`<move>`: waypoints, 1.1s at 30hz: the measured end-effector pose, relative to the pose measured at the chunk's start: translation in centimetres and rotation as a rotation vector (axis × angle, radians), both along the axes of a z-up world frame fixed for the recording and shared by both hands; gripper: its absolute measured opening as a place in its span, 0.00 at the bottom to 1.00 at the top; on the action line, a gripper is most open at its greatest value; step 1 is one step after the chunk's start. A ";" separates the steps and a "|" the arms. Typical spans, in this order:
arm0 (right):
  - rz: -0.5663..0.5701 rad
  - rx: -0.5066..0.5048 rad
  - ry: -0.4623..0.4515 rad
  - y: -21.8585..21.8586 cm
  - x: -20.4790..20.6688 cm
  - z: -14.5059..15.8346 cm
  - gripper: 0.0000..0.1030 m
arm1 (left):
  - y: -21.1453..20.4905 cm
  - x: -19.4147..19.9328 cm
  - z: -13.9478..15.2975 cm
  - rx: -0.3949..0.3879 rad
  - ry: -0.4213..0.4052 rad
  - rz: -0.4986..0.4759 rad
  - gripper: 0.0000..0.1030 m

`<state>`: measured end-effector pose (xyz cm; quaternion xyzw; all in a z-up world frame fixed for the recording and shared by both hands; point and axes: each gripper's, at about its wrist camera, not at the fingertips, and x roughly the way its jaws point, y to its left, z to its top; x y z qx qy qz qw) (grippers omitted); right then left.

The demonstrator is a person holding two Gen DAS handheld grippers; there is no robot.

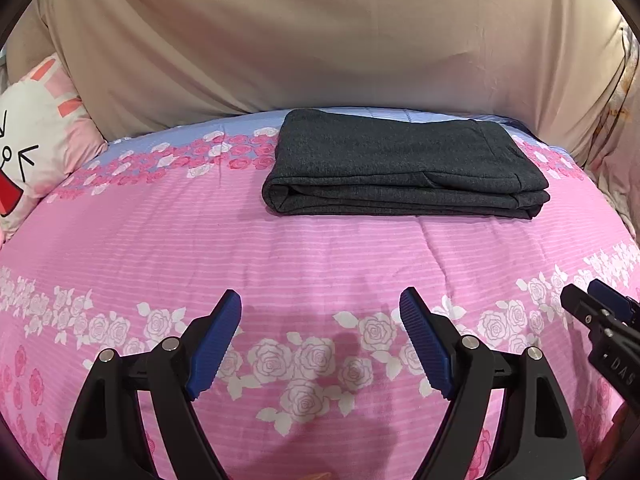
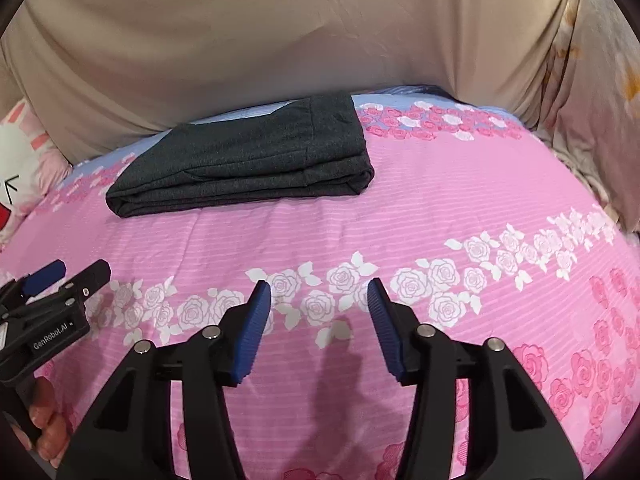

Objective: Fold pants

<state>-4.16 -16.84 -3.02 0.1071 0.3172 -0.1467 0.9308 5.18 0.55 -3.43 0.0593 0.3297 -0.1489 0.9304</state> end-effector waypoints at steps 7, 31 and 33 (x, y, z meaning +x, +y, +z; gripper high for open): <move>-0.001 -0.029 0.012 0.5 0.2 0.0 0.47 | 0.4 0.1 0.1 -0.029 0.001 0.004 0.76; -0.013 -0.030 0.014 0.4 0.1 -0.1 0.47 | 0.6 -0.1 0.4 -0.032 -0.025 0.008 0.67; -0.013 -0.032 0.013 0.3 0.0 -0.1 0.47 | 0.7 0.0 0.3 -0.035 -0.019 0.009 0.67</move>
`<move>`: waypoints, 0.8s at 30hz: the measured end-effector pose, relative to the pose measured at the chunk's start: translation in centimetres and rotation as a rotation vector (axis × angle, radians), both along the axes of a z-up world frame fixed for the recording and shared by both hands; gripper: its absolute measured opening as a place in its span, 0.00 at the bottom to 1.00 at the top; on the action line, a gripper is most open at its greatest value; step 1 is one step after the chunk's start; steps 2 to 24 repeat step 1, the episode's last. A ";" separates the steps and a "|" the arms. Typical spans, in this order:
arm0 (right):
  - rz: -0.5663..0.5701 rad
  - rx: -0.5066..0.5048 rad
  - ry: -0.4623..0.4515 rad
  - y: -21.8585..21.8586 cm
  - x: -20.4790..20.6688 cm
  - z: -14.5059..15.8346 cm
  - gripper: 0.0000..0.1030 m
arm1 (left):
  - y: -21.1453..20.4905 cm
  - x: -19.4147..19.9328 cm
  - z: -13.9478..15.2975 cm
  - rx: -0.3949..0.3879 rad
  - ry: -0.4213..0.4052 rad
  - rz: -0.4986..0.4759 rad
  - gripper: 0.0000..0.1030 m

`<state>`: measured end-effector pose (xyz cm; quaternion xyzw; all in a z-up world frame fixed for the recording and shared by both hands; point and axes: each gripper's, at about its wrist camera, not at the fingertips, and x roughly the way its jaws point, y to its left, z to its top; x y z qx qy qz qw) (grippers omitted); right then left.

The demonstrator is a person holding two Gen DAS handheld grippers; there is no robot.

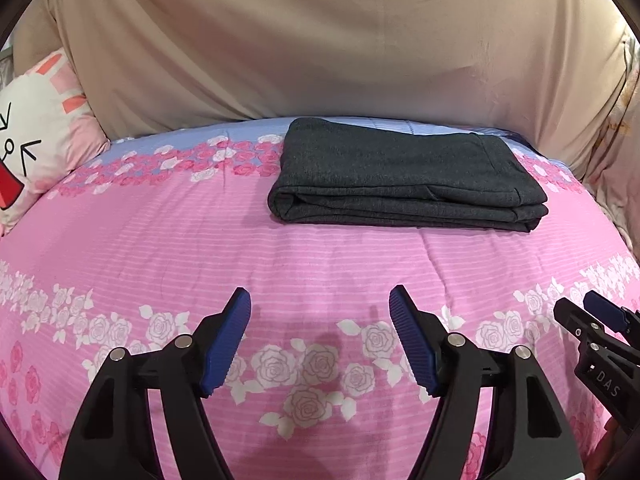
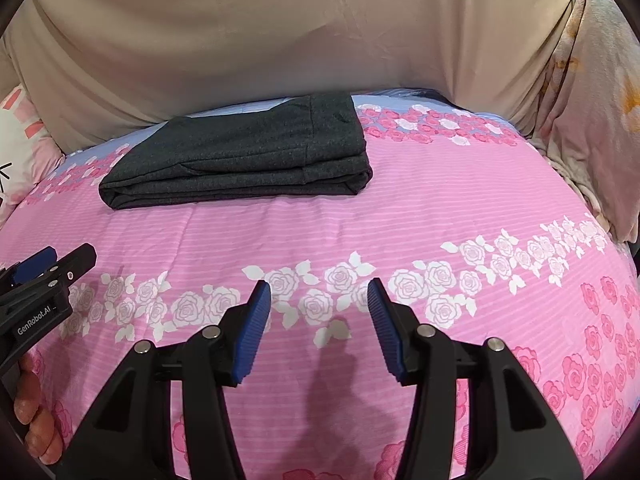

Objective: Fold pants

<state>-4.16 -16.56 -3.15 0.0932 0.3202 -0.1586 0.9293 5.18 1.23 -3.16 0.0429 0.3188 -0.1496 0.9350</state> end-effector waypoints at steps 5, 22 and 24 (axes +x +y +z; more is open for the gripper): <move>-0.001 -0.001 0.001 0.0 0.0 0.0 0.47 | 0.0 0.0 0.0 0.000 0.001 -0.005 0.67; -0.001 -0.001 0.001 0.0 0.0 0.0 0.47 | 0.0 0.0 0.0 0.000 0.001 -0.005 0.67; -0.001 -0.001 0.001 0.0 0.0 0.0 0.47 | 0.0 0.0 0.0 0.000 0.001 -0.005 0.67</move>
